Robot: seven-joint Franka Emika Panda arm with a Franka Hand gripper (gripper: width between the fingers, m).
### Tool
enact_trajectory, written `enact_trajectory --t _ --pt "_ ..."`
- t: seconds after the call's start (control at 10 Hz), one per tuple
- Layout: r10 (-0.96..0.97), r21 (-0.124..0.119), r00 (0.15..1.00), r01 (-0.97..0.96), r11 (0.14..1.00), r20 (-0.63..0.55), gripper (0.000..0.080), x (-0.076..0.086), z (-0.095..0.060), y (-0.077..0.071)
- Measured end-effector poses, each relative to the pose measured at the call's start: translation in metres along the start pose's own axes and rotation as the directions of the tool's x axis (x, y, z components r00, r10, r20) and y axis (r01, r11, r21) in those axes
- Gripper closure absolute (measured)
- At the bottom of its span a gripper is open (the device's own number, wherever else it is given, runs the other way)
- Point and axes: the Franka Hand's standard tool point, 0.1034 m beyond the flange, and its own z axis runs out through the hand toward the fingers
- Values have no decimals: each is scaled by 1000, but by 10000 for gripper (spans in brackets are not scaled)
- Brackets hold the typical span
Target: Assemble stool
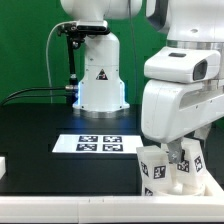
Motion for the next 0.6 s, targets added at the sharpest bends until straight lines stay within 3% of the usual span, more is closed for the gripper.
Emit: enact_trajectory --t 0.3,0.6 --pt "200 0 980 -200 980 0 457 0 0 0" --pt "584 4 812 -584 812 1 459 1 1 -2"
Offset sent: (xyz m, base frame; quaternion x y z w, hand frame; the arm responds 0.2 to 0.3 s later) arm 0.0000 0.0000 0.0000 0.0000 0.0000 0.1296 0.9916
